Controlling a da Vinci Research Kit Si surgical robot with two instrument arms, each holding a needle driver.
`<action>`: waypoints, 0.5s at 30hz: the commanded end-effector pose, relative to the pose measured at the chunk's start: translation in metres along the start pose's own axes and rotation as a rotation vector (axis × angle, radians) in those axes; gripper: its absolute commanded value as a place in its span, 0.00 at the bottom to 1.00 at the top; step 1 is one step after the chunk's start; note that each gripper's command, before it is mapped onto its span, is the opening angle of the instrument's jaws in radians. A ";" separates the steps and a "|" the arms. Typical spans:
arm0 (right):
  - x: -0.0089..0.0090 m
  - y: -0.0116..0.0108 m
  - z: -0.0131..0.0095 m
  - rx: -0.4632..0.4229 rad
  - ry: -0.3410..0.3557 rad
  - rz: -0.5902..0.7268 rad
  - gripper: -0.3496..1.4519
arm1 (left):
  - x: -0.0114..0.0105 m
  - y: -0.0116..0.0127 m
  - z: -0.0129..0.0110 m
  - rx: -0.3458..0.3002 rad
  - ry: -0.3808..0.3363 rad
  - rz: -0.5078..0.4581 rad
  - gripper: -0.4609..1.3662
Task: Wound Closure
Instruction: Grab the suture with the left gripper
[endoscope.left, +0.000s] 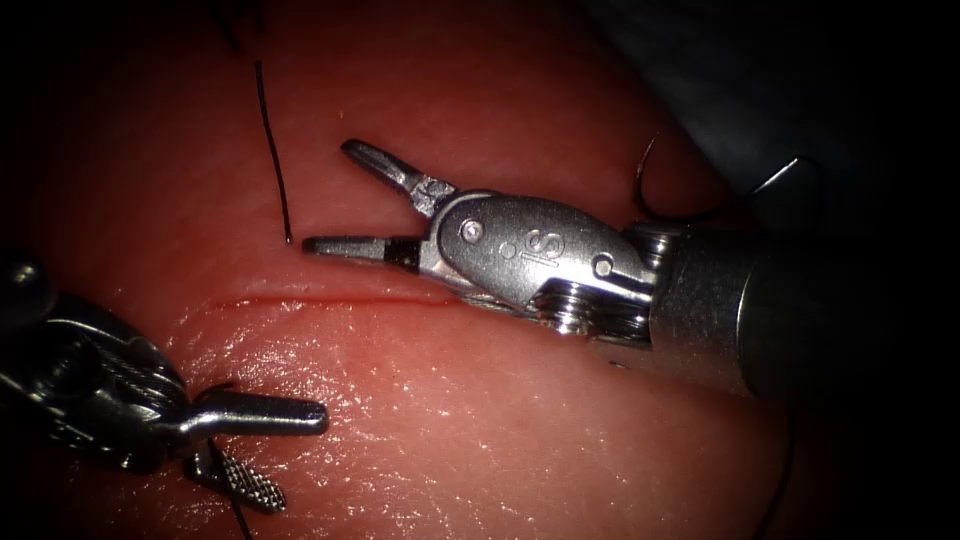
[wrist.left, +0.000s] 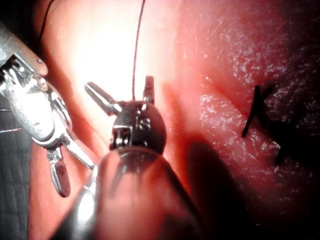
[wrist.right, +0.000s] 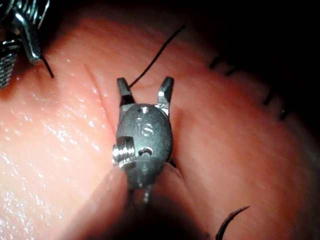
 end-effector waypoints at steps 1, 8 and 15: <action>0.0000 0.0000 0.0000 0.003 0.000 0.000 0.74 | 0.0000 0.0000 0.0000 0.001 0.001 0.000 0.60; 0.0001 0.0000 -0.0001 0.003 0.000 0.001 0.74 | 0.0001 0.0001 -0.0002 0.010 -0.014 -0.035 0.75; 0.0002 -0.0001 -0.0001 0.004 0.001 0.001 0.75 | 0.0008 0.0008 -0.0009 0.032 -0.082 -0.119 0.89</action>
